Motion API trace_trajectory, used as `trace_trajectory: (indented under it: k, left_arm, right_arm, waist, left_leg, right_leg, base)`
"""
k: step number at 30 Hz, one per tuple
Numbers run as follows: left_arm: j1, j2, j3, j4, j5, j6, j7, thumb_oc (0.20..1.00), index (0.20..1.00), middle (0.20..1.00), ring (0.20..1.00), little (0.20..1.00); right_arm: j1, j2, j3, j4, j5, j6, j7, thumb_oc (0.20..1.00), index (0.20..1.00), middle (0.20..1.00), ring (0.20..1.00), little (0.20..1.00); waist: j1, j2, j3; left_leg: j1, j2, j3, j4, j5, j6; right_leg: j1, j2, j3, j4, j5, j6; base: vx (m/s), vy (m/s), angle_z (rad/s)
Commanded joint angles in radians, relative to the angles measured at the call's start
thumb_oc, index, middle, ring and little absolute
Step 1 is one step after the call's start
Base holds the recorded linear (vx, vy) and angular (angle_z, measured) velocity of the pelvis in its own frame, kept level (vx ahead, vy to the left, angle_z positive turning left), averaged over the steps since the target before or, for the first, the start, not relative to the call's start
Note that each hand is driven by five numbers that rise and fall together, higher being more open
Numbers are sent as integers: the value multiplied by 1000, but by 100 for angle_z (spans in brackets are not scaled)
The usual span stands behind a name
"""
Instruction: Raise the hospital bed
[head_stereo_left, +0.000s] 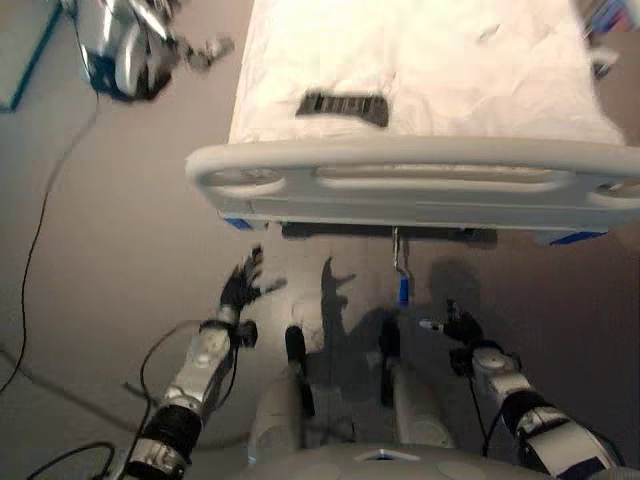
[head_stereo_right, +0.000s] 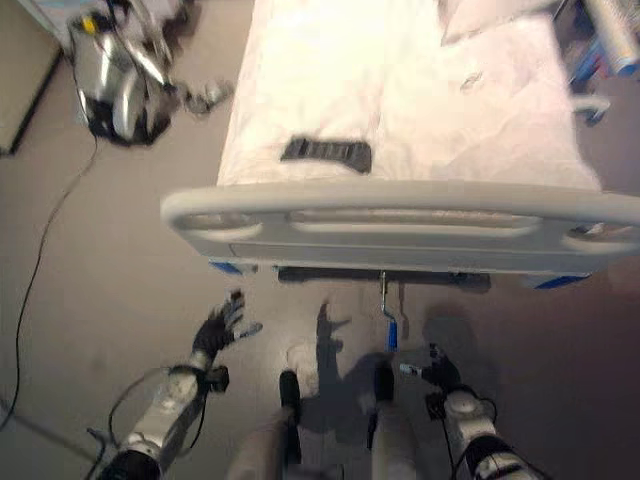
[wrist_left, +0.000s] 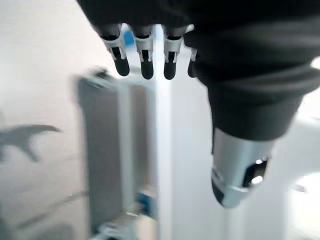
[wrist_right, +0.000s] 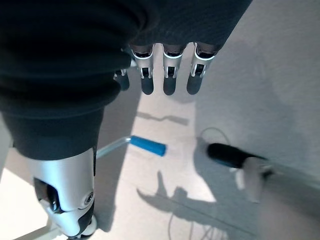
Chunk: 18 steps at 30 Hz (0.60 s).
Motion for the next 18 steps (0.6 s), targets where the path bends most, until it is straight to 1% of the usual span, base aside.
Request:
trace_trajectory:
  k: [1, 5, 6, 7, 9, 10, 12, 15, 16, 18]
  left_arm:
    - [-4, 33, -7, -116, -43, -58, -24, 1000, 1000, 1000, 1000, 1000]
    - [-78, 56, -47, -176, -56, -61, -15, 1000, 1000, 1000, 1000, 1000]
    - [-79, 56, -47, -176, -56, -61, -15, 1000, 1000, 1000, 1000, 1000]
    - [-129, 89, -70, -212, -23, -62, -1, 1000, 1000, 1000, 1000, 1000]
    - [-148, 100, -75, -234, -24, -66, 5, 1000, 1000, 1000, 1000, 1000]
    - [-186, 116, -82, -282, -29, -71, 14, 1000, 1000, 1000, 1000, 1000]
    - [-214, 128, -85, -323, -49, -74, 21, 1000, 1000, 1000, 1000, 1000]
    - [-245, 157, -106, -384, -53, -73, 21, 1000, 1000, 1000, 1000, 1000]
    - [-246, 157, -106, -384, -54, -72, 21, 1000, 1000, 1000, 1000, 1000]
    - [-269, 171, -124, -437, -74, -73, 21, 1000, 1000, 1000, 1000, 1000]
  right_arm:
    - [-28, 18, 24, -64, 63, -50, -29, 1000, 1000, 1000, 1000, 1000]
    - [-107, 23, 44, -67, 100, -64, -52, 1000, 1000, 1000, 1000, 1000]
    - [-108, 23, 44, -66, 100, -64, -52, 1000, 1000, 1000, 1000, 1000]
    - [-142, 18, 50, -84, 128, -71, -61, 1000, 1000, 1000, 1000, 1000]
    - [-157, 15, 52, -97, 136, -74, -63, 1000, 1000, 1000, 1000, 1000]
    - [-189, 6, 57, -113, 152, -82, -70, 1000, 1000, 1000, 1000, 1000]
    - [-216, 1, 68, -140, 160, -86, -80, 1000, 1000, 1000, 1000, 1000]
    - [-243, -10, 73, -151, 177, -87, -86, 1000, 1000, 1000, 1000, 1000]
    - [-243, -10, 72, -150, 178, -87, -86, 1000, 1000, 1000, 1000, 1000]
    - [-273, -12, 64, -125, 210, -88, -87, 1000, 1000, 1000, 1000, 1000]
  waist:
    - [-5, -43, -21]
    - [-9, -35, 21]
    - [-9, -35, 21]
    - [-17, -27, 46]
    - [-21, -24, 55]
    - [-26, -18, 78]
    - [-29, -13, 97]
    - [-34, -10, 104]
    - [-33, -10, 104]
    - [-33, -6, 104]
  left_leg:
    - [-35, -27, -14, 109, -74, 15]
    - [-119, -21, -21, 113, -52, 7]
    - [-121, -21, -22, 114, -52, 7]
    - [-166, -22, -27, 119, -43, 2]
    - [-193, -23, -30, 127, -41, 0]
    - [-242, -32, -36, 143, -39, -1]
    - [-296, -33, -37, 167, -45, -1]
    - [-377, -38, -35, 201, -45, 3]
    - [-379, -37, -35, 208, -52, 3]
    - [-445, -39, -35, 246, -64, 5]
  right_leg:
    - [-43, -21, 8, -43, 87, 91]
    - [-116, -17, 4, -45, 99, 88]
    - [-118, -17, 3, -44, 100, 88]
    - [-159, -15, 7, -44, 106, 84]
    - [-184, -17, 10, -37, 110, 82]
    - [-229, -14, 20, -32, 120, 78]
    - [-279, -15, 32, -16, 121, 76]
    - [-353, -17, 47, -1, 134, 71]
    - [-356, -17, 47, 6, 128, 71]
    - [-417, -19, 56, 28, 131, 70]
  base:
    - [-106, -25, 27]
    - [-95, -41, 2]
    - [-106, -39, 0]
    - [-108, -34, 3]
    - [-100, -16, 6]
    - [-80, 5, 5]
    - [-87, 7, 4]
    - [-32, 14, 2]
    - [0, 0, 0]
    - [0, 0, 0]
